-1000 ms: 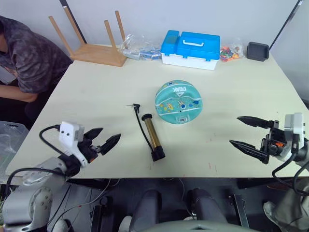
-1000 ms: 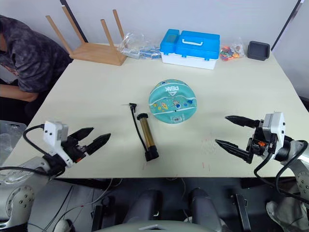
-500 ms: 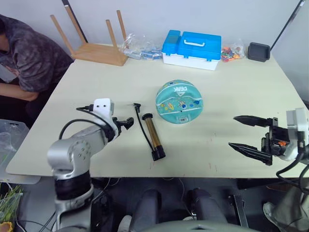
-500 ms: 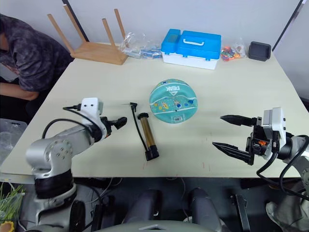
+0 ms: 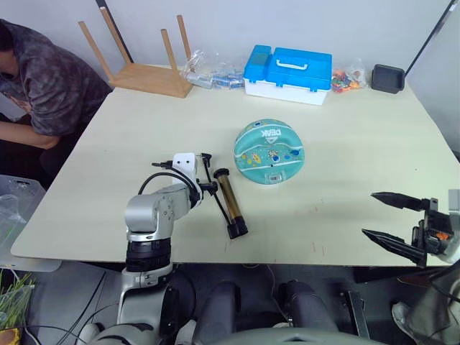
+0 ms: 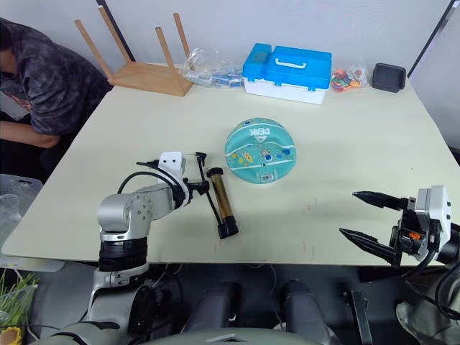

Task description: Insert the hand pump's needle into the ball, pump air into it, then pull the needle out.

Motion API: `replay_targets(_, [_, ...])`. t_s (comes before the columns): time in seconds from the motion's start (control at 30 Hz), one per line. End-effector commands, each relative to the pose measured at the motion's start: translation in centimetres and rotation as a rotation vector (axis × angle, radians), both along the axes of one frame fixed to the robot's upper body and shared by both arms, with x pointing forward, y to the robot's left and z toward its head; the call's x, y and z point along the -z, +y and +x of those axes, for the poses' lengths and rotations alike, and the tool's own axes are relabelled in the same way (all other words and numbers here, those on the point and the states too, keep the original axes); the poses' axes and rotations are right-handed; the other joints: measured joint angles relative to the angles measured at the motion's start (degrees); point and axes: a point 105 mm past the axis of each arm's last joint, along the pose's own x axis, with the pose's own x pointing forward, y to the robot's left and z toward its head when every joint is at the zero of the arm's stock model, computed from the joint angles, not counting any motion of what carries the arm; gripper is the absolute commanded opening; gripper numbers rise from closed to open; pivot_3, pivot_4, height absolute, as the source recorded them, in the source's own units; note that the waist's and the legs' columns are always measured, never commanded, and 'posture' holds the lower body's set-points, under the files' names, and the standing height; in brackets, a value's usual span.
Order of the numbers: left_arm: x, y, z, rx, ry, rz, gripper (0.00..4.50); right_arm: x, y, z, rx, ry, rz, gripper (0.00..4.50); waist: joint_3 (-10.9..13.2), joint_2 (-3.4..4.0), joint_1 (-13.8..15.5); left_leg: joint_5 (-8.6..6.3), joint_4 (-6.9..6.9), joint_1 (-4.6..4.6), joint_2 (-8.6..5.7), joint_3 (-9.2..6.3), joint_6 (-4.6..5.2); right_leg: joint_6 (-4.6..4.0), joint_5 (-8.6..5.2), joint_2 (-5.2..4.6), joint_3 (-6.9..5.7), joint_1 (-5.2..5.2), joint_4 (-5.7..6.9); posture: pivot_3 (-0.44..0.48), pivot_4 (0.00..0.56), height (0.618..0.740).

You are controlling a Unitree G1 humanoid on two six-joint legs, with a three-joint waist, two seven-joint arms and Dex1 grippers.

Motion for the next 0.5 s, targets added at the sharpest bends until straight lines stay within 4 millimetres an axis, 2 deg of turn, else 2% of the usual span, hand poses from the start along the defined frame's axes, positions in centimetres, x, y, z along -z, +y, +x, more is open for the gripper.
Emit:
replay_targets(0.03, [-1.2, -1.2, 1.4, 0.017, -0.062, 0.003, 4.44, -0.9, -0.3, -0.1, 0.009, -0.064, -0.017, 4.5, 0.0, 0.0, 0.04, 0.0, 0.0, 0.0, 0.0, -0.04, 0.0, 0.0, 0.0, 0.0, 0.01, 0.0, 0.0, 0.0, 0.15, 0.74])
replay_targets(0.2, [-1.2, -2.3, 2.4, 0.0, -0.069, 0.009, 4.44, -0.7, -0.3, -0.1, 0.014, -0.065, -0.013, 4.5, 0.0, 0.0, 0.05, 0.0, -0.01, 0.0, -0.02, -0.12, 0.0, 0.02, 0.0, 0.0, -0.03, 0.0, 0.0, 0.0, 0.15, 0.74])
replay_targets(0.37, [-0.4, -1.7, 3.1, -0.078, -0.052, 0.031, 4.44, -0.6, 0.0, -0.1, 0.013, -0.069, -0.006, 4.5, 0.0, 0.0, 0.01, 0.0, -0.01, -0.02, -0.03, -0.14, 0.0, 0.02, 0.0, 0.0, -0.04, 0.0, -0.01, 0.0, 0.15, 0.74])
replay_targets(0.4, [-0.2, -1.8, 3.2, -0.075, -0.052, 0.029, 3.85, -0.6, 0.0, -0.1, 0.014, -0.071, -0.005, 4.5, 0.0, 0.0, -0.02, 0.0, -0.01, 0.0, -0.03, -0.15, 0.0, 0.04, -0.01, 0.0, -0.04, 0.01, 0.01, 0.0, 0.15, 0.74])
replay_targets(0.47, [0.0, -2.0, 3.6, -0.079, -0.059, 0.017, 3.23, -0.5, 0.0, 0.0, 0.014, -0.072, -0.004, 4.5, -0.02, 0.03, 0.03, 0.0, -0.01, 0.01, -0.03, -0.15, 0.0, 0.06, -0.02, 0.01, -0.04, 0.01, 0.01, 0.0, 0.15, 0.74])
replay_targets(0.5, [0.3, -2.0, 3.7, -0.087, -0.05, 0.008, 2.7, -0.5, 0.0, 0.0, 0.013, -0.072, -0.003, 4.5, -0.02, 0.04, 0.05, 0.0, -0.01, 0.02, -0.03, -0.15, 0.0, 0.06, -0.02, 0.01, -0.05, 0.02, 0.02, 0.0, 0.15, 0.74])
